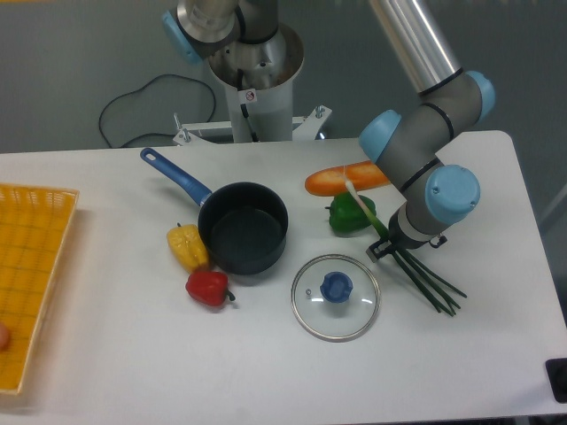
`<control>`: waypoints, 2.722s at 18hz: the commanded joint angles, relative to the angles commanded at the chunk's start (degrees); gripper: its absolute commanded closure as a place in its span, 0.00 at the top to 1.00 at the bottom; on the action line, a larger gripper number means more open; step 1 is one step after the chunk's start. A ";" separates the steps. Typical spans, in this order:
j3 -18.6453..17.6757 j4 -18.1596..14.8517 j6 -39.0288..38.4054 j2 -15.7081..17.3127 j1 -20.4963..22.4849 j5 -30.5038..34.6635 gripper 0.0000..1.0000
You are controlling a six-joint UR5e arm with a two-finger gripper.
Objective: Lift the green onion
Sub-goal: 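Close the gripper around the green onion stalks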
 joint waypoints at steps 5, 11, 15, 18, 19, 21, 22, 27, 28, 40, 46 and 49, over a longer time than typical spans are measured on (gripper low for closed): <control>-2.19 -0.35 0.00 2.02 -0.09 0.96 0.71; -2.20 -2.64 0.79 2.38 -1.14 2.46 0.72; -2.37 -3.87 0.88 2.47 -1.32 2.46 0.71; -2.72 -3.87 0.97 2.55 -1.67 2.46 0.71; -2.72 -3.78 0.97 2.55 -1.67 2.46 0.70; -3.08 -3.78 0.97 2.64 -1.58 2.46 0.70; -3.16 -3.87 1.31 2.73 -1.67 2.46 0.69; -4.04 -3.87 2.20 3.61 -1.58 2.46 0.67; -4.04 -3.78 2.20 3.61 -1.50 2.46 0.66; -2.55 -3.52 2.11 3.08 -0.35 2.46 0.37; -1.85 -3.78 2.02 2.82 0.26 2.46 0.00; -1.58 -3.78 2.02 2.73 0.26 2.29 0.00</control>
